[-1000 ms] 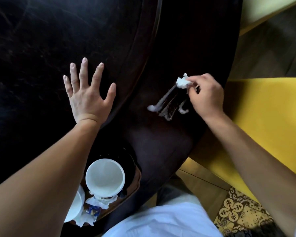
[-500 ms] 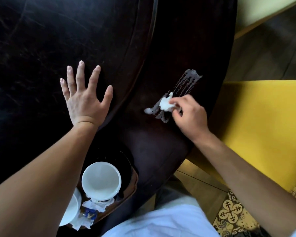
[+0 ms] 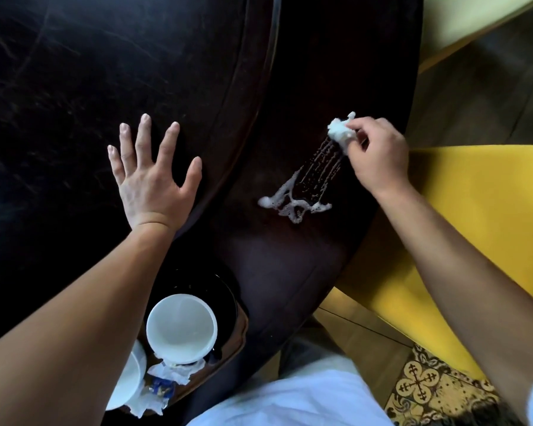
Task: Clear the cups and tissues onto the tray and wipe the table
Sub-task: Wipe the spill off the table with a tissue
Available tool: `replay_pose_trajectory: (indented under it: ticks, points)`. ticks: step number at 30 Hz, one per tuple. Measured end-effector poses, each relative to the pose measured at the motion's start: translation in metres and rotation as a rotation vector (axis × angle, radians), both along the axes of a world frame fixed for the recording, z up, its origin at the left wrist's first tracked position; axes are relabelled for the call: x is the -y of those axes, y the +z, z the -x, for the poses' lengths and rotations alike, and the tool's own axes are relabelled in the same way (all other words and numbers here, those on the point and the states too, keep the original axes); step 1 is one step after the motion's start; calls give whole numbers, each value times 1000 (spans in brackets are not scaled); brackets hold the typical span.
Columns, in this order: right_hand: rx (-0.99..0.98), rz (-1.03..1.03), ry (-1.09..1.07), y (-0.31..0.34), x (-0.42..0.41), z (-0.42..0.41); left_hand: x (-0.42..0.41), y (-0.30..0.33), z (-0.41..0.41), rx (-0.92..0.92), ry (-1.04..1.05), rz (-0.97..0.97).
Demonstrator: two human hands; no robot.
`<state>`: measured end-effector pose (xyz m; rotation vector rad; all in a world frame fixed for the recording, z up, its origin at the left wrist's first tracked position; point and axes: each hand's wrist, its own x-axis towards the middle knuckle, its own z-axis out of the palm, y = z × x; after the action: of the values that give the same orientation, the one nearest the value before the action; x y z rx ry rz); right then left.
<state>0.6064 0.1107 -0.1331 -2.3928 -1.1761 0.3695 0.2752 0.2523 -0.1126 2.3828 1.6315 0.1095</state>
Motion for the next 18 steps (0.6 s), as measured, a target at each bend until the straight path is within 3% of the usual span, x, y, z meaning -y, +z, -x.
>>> replay_pose_trajectory:
  ticks: [9,18]
  points:
    - [-176,-65,161,11,46,95,0,2,-1,-5,6,24]
    - [-133,-20,336,10,27,137,0,2,-2,-7,2,23]
